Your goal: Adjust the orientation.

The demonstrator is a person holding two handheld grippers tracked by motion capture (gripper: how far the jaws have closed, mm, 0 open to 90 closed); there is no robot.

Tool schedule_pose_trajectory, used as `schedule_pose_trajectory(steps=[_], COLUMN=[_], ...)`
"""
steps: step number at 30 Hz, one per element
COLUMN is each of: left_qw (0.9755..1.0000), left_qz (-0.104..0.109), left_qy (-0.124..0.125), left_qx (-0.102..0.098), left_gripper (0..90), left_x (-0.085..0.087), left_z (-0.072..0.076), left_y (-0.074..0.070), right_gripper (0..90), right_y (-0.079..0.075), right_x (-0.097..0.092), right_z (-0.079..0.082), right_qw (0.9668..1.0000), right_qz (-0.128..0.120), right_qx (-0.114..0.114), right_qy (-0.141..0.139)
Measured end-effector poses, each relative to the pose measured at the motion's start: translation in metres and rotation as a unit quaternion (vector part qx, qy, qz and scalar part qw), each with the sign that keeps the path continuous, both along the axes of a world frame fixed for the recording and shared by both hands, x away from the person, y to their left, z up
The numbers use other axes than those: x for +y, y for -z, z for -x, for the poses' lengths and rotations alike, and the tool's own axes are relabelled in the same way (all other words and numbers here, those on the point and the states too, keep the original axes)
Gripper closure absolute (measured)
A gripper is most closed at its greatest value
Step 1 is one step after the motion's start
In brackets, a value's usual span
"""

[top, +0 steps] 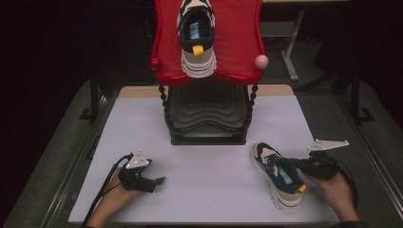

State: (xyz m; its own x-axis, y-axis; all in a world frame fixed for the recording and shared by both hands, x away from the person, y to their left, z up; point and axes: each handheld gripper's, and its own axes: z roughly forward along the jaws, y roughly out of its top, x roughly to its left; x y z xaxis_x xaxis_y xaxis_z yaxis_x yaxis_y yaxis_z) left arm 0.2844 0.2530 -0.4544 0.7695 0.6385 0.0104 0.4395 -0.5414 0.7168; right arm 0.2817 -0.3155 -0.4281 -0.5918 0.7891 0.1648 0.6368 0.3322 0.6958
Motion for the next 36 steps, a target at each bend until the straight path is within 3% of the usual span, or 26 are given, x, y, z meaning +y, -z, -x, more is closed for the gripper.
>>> schedule_pose_trajectory(steps=[7,14,22,30,34,36], left_qw=[1.0,1.0,1.0,1.0,1.0,1.0], left_qz=[0.001,0.001,0.001,0.001,0.001,0.001], left_qy=[0.0,0.0,0.0,0.0,0.0,0.0], left_qx=[0.0,0.0,0.0,0.0,0.0,0.0], left_gripper=[12.9,12.9,12.9,12.9,12.9,12.9], left_x=[0.0,0.0,0.0,0.0,0.0,0.0], left_z=[0.0,0.0,0.0,0.0,0.0,0.0], left_y=[0.0,0.0,0.0,0.0,0.0,0.0], right_gripper=[89.7,89.7,89.7,86.7,78.3,74.1], right_y=[0.002,0.007,0.003,0.001,-0.005,-0.012], right_x=[-0.009,-0.007,0.012,0.039,0.028,0.017], right_z=[0.035,0.054,0.048,0.042,0.041,0.039], right_qw=[0.9995,0.9984,0.997,0.9927,0.9956,0.9968], right_qz=[0.016,0.022,0.009,0.023,0.007,-0.023], right_qx=[0.012,0.027,0.026,0.025,0.014,0.002], right_qy=[-0.026,-0.045,-0.073,-0.116,-0.093,-0.077])
